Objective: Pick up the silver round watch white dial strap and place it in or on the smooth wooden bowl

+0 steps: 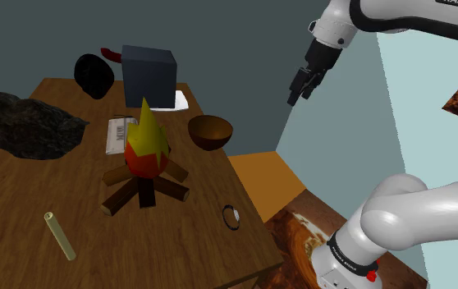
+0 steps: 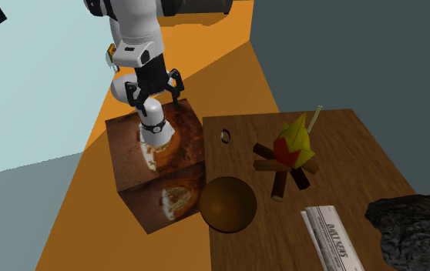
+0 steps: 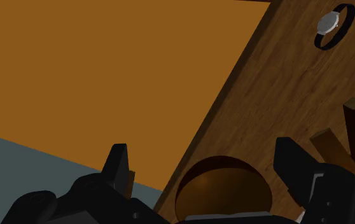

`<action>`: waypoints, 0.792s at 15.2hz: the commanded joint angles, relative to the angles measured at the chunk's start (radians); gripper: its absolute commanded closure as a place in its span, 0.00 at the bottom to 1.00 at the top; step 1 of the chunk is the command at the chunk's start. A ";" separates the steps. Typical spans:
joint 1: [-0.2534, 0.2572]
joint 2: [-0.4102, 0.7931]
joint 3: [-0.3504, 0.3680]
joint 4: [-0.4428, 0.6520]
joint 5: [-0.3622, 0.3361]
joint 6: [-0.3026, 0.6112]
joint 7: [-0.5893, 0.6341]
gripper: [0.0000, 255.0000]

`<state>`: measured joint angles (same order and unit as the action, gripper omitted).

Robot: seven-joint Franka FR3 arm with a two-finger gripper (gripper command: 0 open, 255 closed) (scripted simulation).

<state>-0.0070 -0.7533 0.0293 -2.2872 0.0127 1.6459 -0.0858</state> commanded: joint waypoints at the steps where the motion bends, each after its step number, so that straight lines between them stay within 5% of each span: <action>1: 0.000 0.000 0.000 0.000 0.000 0.000 0.000 0.00; 12: 0.083 0.002 0.162 -0.247 0.127 0.211 0.154 0.00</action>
<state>0.0669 -0.7455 0.1777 -2.5083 0.1270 1.8376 0.0551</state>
